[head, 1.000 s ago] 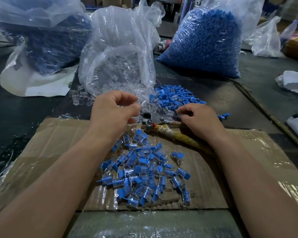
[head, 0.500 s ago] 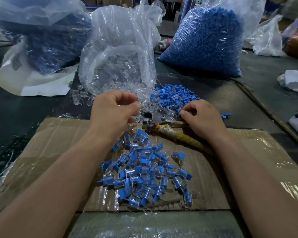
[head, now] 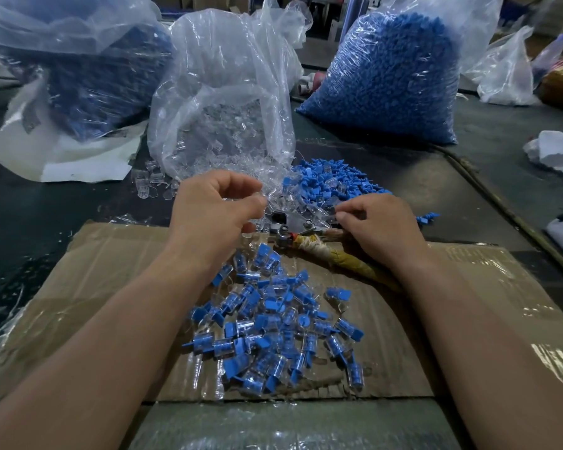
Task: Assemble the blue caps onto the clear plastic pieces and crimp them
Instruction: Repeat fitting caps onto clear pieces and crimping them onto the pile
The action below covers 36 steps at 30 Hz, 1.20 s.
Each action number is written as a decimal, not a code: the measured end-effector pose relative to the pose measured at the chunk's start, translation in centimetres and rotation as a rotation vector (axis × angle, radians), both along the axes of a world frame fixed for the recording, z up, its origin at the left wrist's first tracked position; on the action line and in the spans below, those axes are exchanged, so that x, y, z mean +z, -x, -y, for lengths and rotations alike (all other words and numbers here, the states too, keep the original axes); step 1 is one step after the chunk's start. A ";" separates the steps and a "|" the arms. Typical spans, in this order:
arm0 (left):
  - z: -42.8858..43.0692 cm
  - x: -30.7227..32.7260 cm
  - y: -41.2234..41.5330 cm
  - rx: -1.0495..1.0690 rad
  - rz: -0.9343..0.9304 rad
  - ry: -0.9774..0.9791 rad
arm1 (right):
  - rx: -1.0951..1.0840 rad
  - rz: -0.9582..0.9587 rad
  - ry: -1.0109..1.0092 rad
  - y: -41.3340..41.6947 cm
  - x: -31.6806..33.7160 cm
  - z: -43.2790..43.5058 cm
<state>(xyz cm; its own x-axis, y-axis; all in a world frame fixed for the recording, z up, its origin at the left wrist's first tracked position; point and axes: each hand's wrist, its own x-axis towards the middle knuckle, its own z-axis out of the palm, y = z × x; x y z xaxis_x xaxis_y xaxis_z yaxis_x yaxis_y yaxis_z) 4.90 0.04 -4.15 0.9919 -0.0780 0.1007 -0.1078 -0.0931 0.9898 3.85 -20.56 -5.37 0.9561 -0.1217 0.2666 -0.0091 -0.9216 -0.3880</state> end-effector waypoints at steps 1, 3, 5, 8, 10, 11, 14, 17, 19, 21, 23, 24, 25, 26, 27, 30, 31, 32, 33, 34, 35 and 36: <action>0.0 0.0 0.0 -0.005 -0.003 0.004 | -0.006 0.052 -0.024 0.1 0.1 0.0; 0.1 0.1 0.1 -0.021 -0.016 0.022 | -0.024 0.134 -0.073 0.3 0.3 0.0; 0.0 0.2 0.1 -0.040 -0.037 0.047 | -0.048 0.170 -0.134 0.5 0.6 0.0; 0.0 0.3 0.2 -0.055 -0.042 0.047 | -0.072 0.190 -0.235 0.8 1.2 -0.1; 0.1 0.3 0.2 -0.051 -0.026 0.031 | -0.058 0.221 -0.310 1.2 1.8 -0.5; 0.1 0.3 0.3 -0.051 -0.021 0.028 | -0.034 0.236 -0.347 1.5 2.2 -0.9; 0.2 0.4 0.4 -0.074 -0.013 0.030 | 0.080 0.243 -0.435 2.6 3.0 -2.7; 0.3 0.5 0.5 -0.105 -0.001 0.017 | 0.171 0.222 -0.429 3.4 2.9 -4.3; 0.4 0.5 0.5 -0.120 0.010 -0.011 | 0.201 0.209 -0.427 3.5 2.8 -4.8; 0.4 0.6 0.7 -0.135 0.017 -0.036 | 0.210 0.190 -0.433 3.4 2.6 -5.1; 0.5 0.7 0.7 -0.148 0.013 -0.023 | 0.208 0.181 -0.452 3.3 2.5 -5.2; 0.5 0.7 0.7 -0.153 0.007 -0.014 | 0.207 0.181 -0.461 3.3 2.5 -5.2; 0.5 0.7 0.7 -0.156 0.000 -0.006 | 0.209 0.181 -0.466 3.3 2.5 -5.3; 0.5 0.7 0.7 -0.157 -0.006 0.003 | 0.213 0.178 -0.467 3.3 2.5 -5.4; 0.4 0.7 0.6 -0.156 -0.013 0.016 | 0.218 0.173 -0.470 3.4 2.5 -5.4; 0.4 0.6 0.6 -0.145 0.003 0.014 | 0.224 0.164 -0.476 3.4 2.5 -5.5; 0.4 0.7 0.7 -0.144 0.014 0.007 | 0.224 0.162 -0.475 3.4 2.5 -5.5; 0.4 0.7 0.7 -0.146 0.020 0.005 | 0.226 0.160 -0.474 3.4 2.5 -5.5; 0.4 0.7 0.7 -0.148 0.023 0.007 | 0.227 0.158 -0.475 3.4 2.4 -5.5; 0.4 0.6 0.7 -0.151 0.022 0.012 | 0.227 0.157 -0.475 3.4 2.4 -5.5; 0.4 0.7 0.7 -0.153 0.014 0.023 | 0.227 0.154 -0.472 3.4 2.4 -5.4; 0.4 0.7 0.6 -0.156 -0.004 0.045 | 0.226 0.152 -0.466 3.3 2.3 -5.5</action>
